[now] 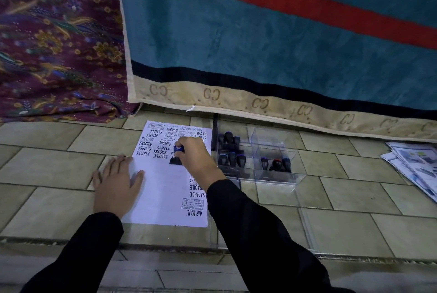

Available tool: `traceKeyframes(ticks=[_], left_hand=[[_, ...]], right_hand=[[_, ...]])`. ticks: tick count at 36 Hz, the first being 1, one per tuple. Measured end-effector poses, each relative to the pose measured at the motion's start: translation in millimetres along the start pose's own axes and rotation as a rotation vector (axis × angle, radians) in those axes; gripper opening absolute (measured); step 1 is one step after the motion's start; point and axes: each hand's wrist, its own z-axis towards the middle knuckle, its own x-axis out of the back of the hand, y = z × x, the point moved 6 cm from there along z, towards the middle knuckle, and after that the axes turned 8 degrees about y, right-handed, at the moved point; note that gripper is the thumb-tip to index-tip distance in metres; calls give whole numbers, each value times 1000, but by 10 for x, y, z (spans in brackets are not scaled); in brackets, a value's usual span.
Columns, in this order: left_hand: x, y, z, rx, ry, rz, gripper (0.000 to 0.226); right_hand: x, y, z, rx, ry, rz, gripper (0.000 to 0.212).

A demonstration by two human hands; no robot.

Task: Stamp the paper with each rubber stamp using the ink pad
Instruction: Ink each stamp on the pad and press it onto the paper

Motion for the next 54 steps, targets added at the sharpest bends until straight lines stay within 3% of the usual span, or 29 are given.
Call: traceKeyframes(ticks=[6,13,17,21,25,32,35,38,43,54], left_hand=[[-43,38,-49,6,-2,3,51],[-1,32,-26,-12,15,4,51],[18,36,-23,-13,24,11,67],[17,33,-22,-23,28,16,68],[22,32,-30,-18,25,16,68],[18,27,-24,-17,32,14,67],[19,30,-23,-18,41,14,67],[15,32,-23,-17,38,20,67],[20,42,-20,-17,39,28,67],[49,58,-31,-24,41,28,65]], right_hand=[[-59,75,-129,50,-1,-39,2],[-9,32,-37,-8,3,19,6],[-56,84,-143,6,9,44,9],[-62,91,-130,6,28,56,11],[52,158,-47,-96,51,177,18],[1104,638,52,-229,542,393,27],[1583,942,0,-257,727,330,24],[1871,1285,-114,-301,804,231,20],[1885,1782,-184,-427,645,-34,21],[1539,1939,-71,-522,327,-114,13]])
